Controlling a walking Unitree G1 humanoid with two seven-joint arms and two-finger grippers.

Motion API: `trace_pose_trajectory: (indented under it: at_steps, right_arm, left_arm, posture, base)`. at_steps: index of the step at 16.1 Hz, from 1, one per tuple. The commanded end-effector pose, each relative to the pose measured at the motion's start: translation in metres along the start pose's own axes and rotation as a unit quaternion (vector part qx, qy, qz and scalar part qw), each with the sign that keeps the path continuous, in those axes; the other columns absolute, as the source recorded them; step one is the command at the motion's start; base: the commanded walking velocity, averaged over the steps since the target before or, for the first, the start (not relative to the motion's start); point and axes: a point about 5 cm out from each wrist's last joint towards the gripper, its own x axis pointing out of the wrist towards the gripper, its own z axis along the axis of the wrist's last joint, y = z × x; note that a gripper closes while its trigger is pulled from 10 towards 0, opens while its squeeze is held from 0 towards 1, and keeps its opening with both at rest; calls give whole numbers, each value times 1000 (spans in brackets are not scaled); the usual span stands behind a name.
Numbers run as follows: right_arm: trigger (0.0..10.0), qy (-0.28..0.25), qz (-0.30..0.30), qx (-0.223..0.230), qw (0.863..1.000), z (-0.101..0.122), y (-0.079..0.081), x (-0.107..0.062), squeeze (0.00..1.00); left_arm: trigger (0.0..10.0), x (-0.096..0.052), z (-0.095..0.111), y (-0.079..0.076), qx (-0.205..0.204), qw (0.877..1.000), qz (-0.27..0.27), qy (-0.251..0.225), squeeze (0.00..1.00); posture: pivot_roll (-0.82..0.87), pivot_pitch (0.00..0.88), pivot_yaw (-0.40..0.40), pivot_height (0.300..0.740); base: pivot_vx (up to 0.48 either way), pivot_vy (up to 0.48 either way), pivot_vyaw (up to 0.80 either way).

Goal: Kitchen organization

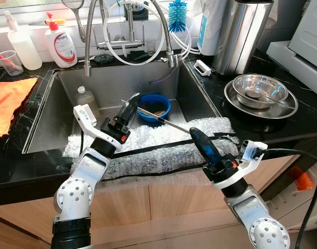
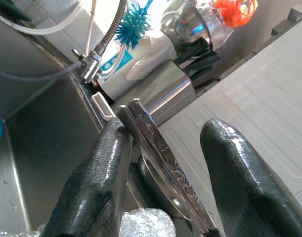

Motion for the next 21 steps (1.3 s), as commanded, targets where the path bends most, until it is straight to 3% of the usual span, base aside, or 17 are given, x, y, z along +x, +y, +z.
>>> trace_pose_trajectory:
  at_steps: [1, 10, 11, 12, 13, 15, 21]
  right_arm:
    - [10000, -6, 15, -4, 1000, 3, 2, 5, 0]
    - [10000, -4, 17, 5, 1000, -1, 1, 4, 0]
    - [10000, -2, 22, 8, 1000, -2, 2, 5, 0]
    - [10000, 0, 24, 9, 1000, -2, 2, 5, 0]
    - [10000, 1, 24, 10, 1000, -3, 2, 5, 0]
    - [10000, 0, 15, 11, 1000, -5, 0, 4, 0]
    - [10000, -1, 7, 2, 1000, -5, -2, 3, 0]
  left_arm:
    - [10000, 1, 1, -8, 2, 1000, -22, 6, 0]
    - [10000, 1, -2, -10, -10, 999, -31, 15, 0]
    - [8863, 1, -2, -10, -9, 999, -30, 16, 0]
    - [5333, 1, -2, -10, -9, 999, -30, 16, 0]
    - [2980, 1, -2, -11, -8, 999, -31, 16, 0]
    - [0, -1, -2, -10, -11, 999, -28, 15, 0]
    - [0, 0, -3, -10, -13, 999, -26, 14, 0]
  posture:
    - [5, 0, 26, 740]
    - [3, 0, 29, 740]
    - [9, 0, 30, 740]
    - [9, 0, 30, 740]
    - [11, 0, 28, 740]
    - [8, 0, 29, 740]
    - [8, 0, 29, 740]
  base:
    - [0, 0, 0]
    - [0, 0, 0]
    - [0, 0, 0]
    - [0, 0, 0]
    - [0, 0, 0]
    - [0, 0, 0]
    - [0, 0, 0]
